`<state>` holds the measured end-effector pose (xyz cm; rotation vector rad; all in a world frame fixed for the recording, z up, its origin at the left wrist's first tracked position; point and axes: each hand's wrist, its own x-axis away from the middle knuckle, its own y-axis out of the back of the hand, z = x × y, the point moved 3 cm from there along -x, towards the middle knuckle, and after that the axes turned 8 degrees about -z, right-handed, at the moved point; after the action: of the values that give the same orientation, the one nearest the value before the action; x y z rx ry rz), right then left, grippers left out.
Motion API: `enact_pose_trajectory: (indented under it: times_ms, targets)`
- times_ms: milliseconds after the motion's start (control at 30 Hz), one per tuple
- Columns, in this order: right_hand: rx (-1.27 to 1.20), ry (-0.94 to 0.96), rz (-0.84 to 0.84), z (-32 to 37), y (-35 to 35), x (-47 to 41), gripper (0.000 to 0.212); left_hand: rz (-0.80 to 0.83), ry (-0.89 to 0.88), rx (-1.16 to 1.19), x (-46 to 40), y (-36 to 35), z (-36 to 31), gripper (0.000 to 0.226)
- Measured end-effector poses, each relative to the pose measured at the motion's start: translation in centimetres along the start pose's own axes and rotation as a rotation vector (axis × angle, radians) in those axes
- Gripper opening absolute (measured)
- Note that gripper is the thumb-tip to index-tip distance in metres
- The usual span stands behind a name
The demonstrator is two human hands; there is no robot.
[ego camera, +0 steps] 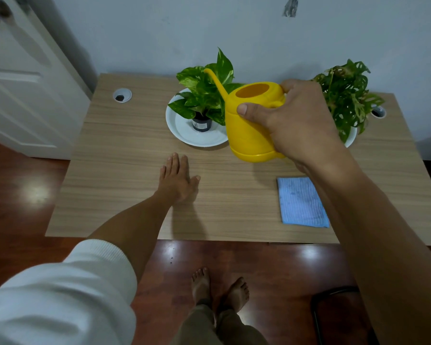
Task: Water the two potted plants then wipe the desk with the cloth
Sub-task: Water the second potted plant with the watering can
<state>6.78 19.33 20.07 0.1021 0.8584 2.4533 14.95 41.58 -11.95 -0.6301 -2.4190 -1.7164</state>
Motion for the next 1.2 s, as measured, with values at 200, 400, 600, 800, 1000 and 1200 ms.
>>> enact_pose_trajectory:
  times_ms: [200, 400, 600, 800, 1000, 1200]
  targets:
    - [0.021, -0.019, 0.021, 0.5, -0.2, 0.2, 0.059, 0.004, 0.004, 0.000, 0.0, -0.1, 0.0, 0.088]
    - [0.045, -0.028, 0.061, 0.9, 0.4, 0.9, 0.056, 0.007, 0.010, 0.004, 0.1, 0.0, 0.0, 0.088]
    - [0.063, -0.039, 0.098, 1.0, 1.7, 1.4, 0.043, 0.004, 0.008, 0.014, 0.0, 0.0, 0.0, 0.089]
    - [0.098, -0.052, 0.064, 0.8, 2.7, 1.5, 0.044, 0.008, 0.004, 0.010, 0.1, 0.1, -0.1, 0.088]
    - [0.104, -0.054, -0.004, 1.0, 2.6, 1.2, 0.063, 0.007, -0.001, 0.010, 0.1, 0.0, 0.0, 0.089]
    - [0.074, -0.055, -0.015, 1.3, 1.6, 0.9, 0.059, 0.005, -0.002, 0.011, 0.0, 0.0, 0.0, 0.089]
